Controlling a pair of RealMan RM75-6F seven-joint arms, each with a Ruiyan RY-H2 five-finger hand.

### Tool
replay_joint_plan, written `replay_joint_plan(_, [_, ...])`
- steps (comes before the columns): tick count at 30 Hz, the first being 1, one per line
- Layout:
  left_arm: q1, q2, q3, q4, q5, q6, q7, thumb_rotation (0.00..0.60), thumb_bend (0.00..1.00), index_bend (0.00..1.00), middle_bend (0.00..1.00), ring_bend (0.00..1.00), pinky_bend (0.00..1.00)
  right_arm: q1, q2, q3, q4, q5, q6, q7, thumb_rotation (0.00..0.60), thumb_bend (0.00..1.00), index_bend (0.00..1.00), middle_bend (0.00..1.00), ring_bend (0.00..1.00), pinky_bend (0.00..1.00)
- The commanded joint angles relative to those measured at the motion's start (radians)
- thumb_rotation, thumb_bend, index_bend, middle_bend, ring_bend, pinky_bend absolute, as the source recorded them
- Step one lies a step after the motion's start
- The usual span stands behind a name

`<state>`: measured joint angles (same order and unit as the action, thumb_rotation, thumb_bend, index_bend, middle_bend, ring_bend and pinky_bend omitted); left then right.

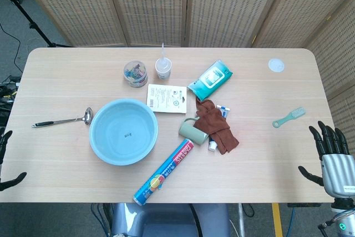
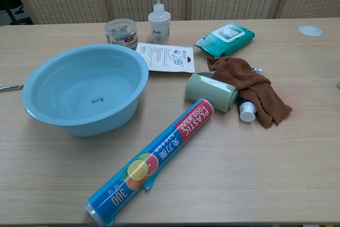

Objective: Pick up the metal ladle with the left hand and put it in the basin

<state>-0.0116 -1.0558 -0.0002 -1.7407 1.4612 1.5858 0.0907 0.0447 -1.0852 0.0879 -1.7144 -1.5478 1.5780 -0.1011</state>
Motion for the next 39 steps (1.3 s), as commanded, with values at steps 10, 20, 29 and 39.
replay_joint_plan(10, [-0.021,-0.050,-0.042,0.099,0.036,0.002,-0.103,0.600,0.05,0.00,0.00,0.00,0.02,-0.004,0.030,-0.011,-0.057,0.028,-0.032,-0.007,0.600,0.00,0.00,0.00,0.00,0.00])
replay_joint_plan(20, [-0.201,-0.135,-0.198,0.247,-0.127,-0.221,-0.190,0.600,0.20,0.00,0.63,0.47,0.45,0.009,0.023,-0.010,-0.047,0.046,-0.067,0.005,0.600,0.00,0.00,0.00,0.00,0.00])
replay_joint_plan(29, [-0.337,-0.160,-0.220,0.362,-0.310,-0.523,-0.074,0.600,0.19,0.00,0.92,0.79,0.84,0.018,0.007,-0.017,-0.041,0.064,-0.097,-0.008,0.600,0.00,0.00,0.00,0.00,0.00])
replay_joint_plan(39, [-0.476,-0.323,-0.237,0.733,-0.506,-0.800,-0.030,0.600,0.37,0.24,0.93,0.80,0.84,0.033,-0.010,-0.019,-0.018,0.083,-0.133,-0.010,0.600,0.00,0.00,0.00,0.00,0.00])
